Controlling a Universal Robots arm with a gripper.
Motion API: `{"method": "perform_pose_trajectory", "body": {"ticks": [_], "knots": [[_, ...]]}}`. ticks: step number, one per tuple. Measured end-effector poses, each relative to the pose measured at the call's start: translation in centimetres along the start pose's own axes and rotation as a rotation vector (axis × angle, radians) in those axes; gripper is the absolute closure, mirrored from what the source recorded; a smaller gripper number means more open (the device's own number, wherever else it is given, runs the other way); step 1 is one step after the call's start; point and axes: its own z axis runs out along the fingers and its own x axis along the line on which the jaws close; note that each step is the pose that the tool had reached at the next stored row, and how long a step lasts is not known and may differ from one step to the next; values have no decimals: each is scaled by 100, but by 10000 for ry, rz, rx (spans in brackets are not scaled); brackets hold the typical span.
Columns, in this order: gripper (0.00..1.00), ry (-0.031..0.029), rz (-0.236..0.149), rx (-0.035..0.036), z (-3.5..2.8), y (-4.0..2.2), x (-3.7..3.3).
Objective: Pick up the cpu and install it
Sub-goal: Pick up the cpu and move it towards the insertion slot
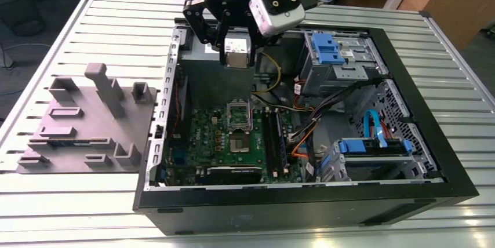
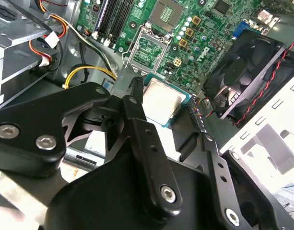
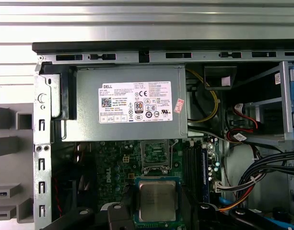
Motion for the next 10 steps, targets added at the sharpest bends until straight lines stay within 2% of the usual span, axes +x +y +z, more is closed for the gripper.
{"method": "perform_pose_trajectory", "body": {"ticks": [7, 10], "knots": [[52, -1, 0, -1, 2, 0, 0], [52, -2, -1, -3, 23, -2, 1]]}}
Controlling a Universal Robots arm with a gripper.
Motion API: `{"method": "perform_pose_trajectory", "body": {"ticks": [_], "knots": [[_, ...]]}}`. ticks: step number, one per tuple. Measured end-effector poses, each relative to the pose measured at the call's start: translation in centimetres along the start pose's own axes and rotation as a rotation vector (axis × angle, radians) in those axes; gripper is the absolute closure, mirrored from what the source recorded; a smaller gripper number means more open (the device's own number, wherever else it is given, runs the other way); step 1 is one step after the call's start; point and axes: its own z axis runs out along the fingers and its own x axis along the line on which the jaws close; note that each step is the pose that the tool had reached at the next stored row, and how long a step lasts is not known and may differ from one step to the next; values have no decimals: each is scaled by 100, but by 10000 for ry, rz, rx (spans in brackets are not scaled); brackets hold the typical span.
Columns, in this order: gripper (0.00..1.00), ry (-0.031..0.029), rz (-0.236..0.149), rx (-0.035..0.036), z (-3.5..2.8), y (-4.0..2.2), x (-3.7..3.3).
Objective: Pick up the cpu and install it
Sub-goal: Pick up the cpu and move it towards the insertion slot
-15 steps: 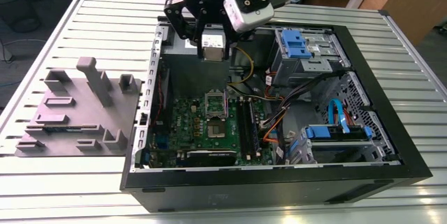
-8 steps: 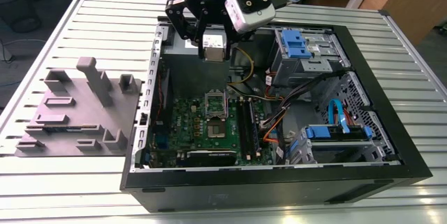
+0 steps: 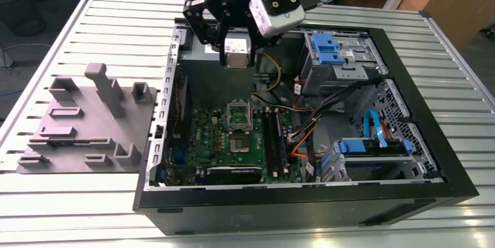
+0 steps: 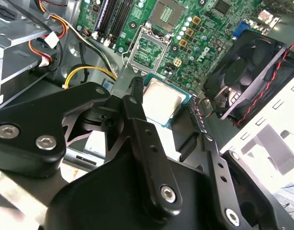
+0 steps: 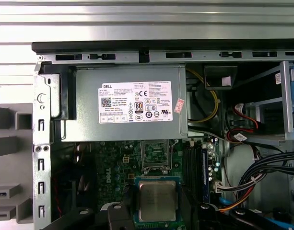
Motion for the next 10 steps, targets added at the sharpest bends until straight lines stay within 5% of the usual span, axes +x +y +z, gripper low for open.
{"method": "perform_pose_trajectory", "body": {"ticks": [10], "knots": [[52, 1, 0, 5, 171, -16, 5]]}}
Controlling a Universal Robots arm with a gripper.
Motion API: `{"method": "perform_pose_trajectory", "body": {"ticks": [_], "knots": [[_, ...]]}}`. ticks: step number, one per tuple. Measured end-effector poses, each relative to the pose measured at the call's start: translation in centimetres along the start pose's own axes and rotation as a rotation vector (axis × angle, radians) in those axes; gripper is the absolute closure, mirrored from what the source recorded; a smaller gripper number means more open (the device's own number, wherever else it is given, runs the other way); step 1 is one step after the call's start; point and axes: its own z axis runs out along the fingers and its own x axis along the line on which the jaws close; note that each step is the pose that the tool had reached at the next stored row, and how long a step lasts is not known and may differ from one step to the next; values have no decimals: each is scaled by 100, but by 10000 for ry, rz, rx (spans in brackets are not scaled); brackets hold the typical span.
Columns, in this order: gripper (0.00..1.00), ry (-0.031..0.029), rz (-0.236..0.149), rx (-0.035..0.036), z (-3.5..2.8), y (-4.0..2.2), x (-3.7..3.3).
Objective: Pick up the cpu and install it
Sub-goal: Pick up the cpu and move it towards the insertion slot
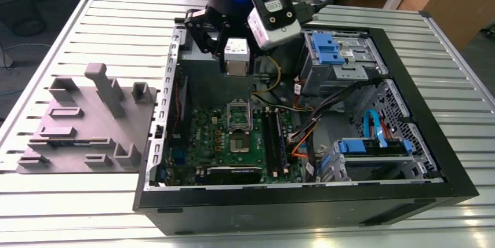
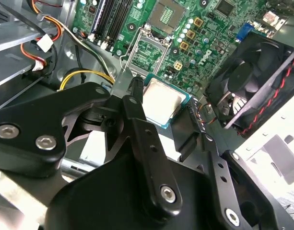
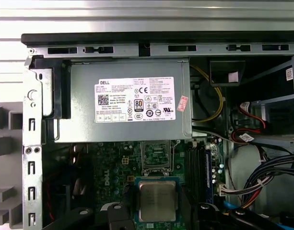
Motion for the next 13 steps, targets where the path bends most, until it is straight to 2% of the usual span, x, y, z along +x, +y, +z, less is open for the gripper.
{"method": "perform_pose_trajectory", "body": {"ticks": [7, 12, 13], "knots": [[52, 0, 0, 0, 126, -30, 4], [52, 0, 0, 1, 214, -78, 6], [52, 0, 1, 0, 249, -98, 6]]}}
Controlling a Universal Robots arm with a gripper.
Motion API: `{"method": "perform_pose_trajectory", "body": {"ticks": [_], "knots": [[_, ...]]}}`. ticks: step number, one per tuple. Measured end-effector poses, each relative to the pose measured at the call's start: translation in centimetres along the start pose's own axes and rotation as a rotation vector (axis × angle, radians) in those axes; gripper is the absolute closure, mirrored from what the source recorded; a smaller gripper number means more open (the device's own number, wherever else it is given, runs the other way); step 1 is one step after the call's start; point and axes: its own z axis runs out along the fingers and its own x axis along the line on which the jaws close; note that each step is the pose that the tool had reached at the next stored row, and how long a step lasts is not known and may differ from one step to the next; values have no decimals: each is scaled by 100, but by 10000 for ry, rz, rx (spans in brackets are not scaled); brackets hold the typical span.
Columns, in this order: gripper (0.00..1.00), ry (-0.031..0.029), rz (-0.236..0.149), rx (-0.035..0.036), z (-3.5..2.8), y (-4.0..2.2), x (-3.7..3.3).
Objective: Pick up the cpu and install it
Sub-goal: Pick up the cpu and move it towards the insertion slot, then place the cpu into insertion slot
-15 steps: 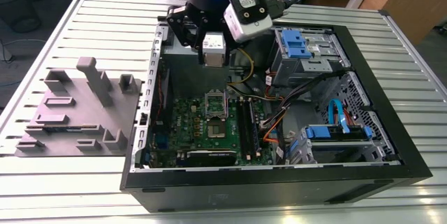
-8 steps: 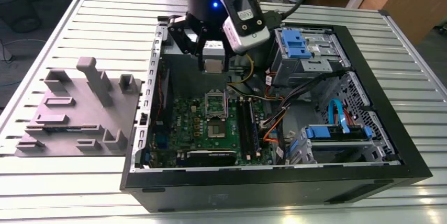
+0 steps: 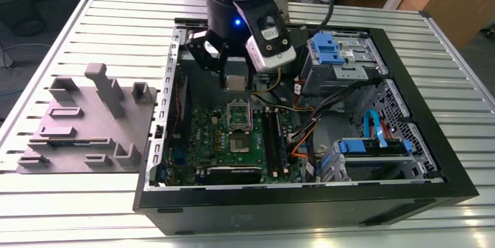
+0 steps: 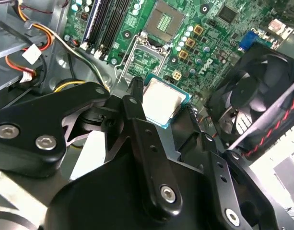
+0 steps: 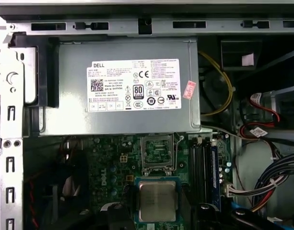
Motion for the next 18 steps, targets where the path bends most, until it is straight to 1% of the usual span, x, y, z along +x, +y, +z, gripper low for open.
{"method": "perform_pose_trajectory", "body": {"ticks": [5, 7, 11, 14, 16, 18], "knots": [[52, 0, 0, 0, 86, -93, 0], [52, -2, 0, -3, 124, -121, 0], [52, 0, 0, 0, 177, -147, -1], [52, 2, 0, 3, 185, -149, 0], [52, 1, 0, 1, 218, -151, 1], [52, 1, 0, 1, 218, -151, 1]]}}
